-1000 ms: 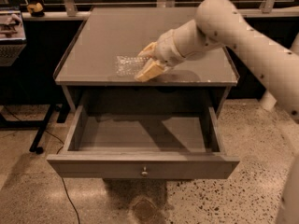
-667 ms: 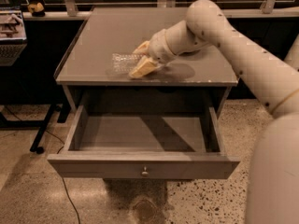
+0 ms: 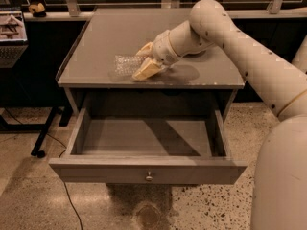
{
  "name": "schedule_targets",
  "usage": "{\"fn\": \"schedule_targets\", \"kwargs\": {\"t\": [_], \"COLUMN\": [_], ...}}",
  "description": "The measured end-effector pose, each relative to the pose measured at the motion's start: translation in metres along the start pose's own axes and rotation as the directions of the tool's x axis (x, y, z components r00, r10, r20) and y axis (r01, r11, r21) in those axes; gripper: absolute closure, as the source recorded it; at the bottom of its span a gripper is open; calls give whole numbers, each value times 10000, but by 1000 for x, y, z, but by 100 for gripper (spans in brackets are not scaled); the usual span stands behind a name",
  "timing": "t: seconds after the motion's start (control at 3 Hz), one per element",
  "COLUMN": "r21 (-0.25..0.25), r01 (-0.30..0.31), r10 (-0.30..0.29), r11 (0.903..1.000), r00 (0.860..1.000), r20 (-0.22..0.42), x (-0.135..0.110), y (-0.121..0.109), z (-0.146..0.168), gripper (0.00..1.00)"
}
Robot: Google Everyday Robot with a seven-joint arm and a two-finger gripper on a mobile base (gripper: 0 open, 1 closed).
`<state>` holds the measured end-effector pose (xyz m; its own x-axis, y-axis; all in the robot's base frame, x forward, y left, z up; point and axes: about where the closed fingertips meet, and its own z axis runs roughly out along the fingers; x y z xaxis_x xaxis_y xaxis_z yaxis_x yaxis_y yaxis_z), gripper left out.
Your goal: Pick water bottle from top drawer and place on counter
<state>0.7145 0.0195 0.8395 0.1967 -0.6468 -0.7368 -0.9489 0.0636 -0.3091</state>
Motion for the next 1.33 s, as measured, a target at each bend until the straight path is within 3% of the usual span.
{"fn": "schedule_targets", "kwargs": {"t": [1.0, 1.33], "r21": [-2, -4], "r01": [0, 0], "r10": [0, 0], "r11": [10000, 10000], "r00": [10000, 10000], "r20": [0, 1], "x": [0, 0], "y": [0, 0], "z": [0, 0], "gripper": [12, 0]}}
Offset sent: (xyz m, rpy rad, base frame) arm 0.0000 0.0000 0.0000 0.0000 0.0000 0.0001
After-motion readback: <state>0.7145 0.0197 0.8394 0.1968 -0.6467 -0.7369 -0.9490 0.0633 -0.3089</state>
